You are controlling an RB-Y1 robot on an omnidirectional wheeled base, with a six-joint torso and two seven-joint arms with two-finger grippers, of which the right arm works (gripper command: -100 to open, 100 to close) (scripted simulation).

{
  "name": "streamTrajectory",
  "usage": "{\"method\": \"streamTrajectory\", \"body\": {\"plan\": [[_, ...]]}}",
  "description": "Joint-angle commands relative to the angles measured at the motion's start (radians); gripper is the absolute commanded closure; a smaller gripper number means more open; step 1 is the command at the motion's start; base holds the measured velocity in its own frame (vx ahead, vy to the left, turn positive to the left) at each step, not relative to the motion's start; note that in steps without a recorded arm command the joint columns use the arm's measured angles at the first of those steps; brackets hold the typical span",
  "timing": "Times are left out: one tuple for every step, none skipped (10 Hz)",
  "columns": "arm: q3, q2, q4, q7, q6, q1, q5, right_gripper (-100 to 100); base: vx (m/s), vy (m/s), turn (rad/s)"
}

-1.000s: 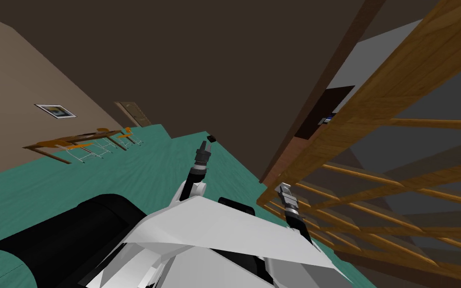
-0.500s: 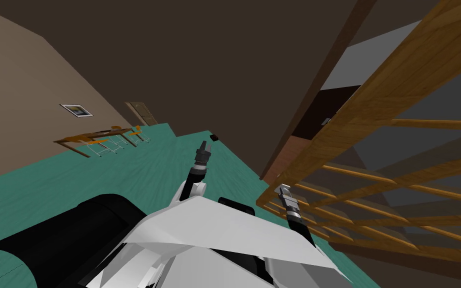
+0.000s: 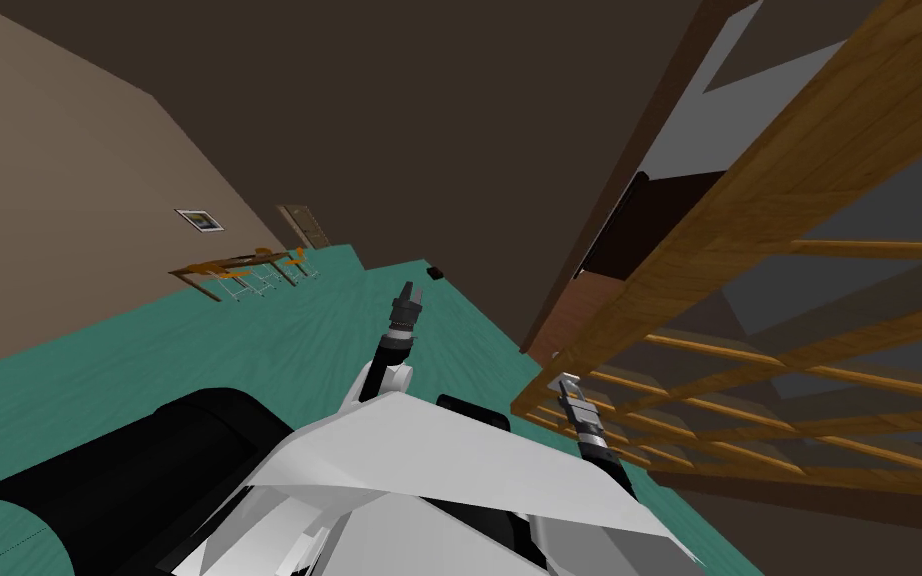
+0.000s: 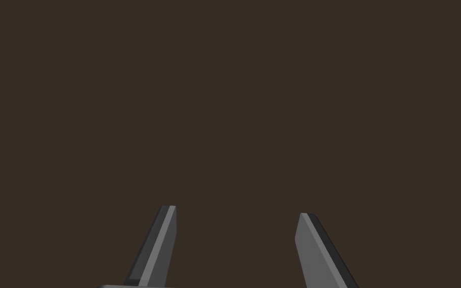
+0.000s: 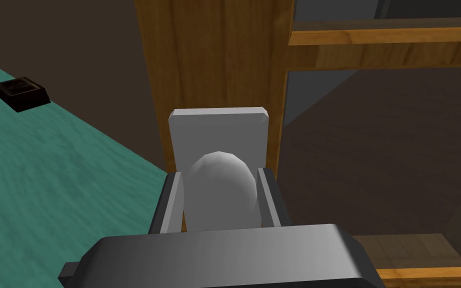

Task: Pull the door open

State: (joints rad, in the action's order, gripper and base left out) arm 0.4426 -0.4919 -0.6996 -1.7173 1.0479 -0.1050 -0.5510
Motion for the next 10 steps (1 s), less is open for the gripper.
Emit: {"method": "streamTrajectory", "body": {"plan": [[0.000,0.000,0.000,0.000,0.000,0.000,0.000,100,-0.091,-0.012,0.018],[0.017,-0.011,0.007,-0.017,0.023,-0.011,0.008,100,-0.138,-0.031,0.124],[0.021,-0.014,0.008,-0.021,0.029,-0.013,0.010,100,-0.210,-0.054,0.128],[0.028,-0.020,0.012,-0.029,0.042,-0.018,0.014,100,-0.214,-0.059,0.121],[0.041,-0.031,0.017,-0.043,0.063,-0.025,0.020,100,-0.224,-0.091,0.157],[0.049,-0.038,0.020,-0.052,0.076,-0.030,0.024,100,-0.218,-0.070,0.146],[0.057,-0.045,0.023,-0.061,0.090,-0.035,0.028,100,-0.221,-0.039,0.114],[0.064,-0.051,0.026,-0.069,0.101,-0.039,0.032,100,-0.212,-0.042,0.122],[0.070,-0.056,0.029,-0.075,0.111,-0.042,0.035,100,-0.192,-0.050,0.075],[0.076,-0.061,0.031,-0.082,0.121,-0.046,0.038,100,-0.185,-0.066,0.068]]}}
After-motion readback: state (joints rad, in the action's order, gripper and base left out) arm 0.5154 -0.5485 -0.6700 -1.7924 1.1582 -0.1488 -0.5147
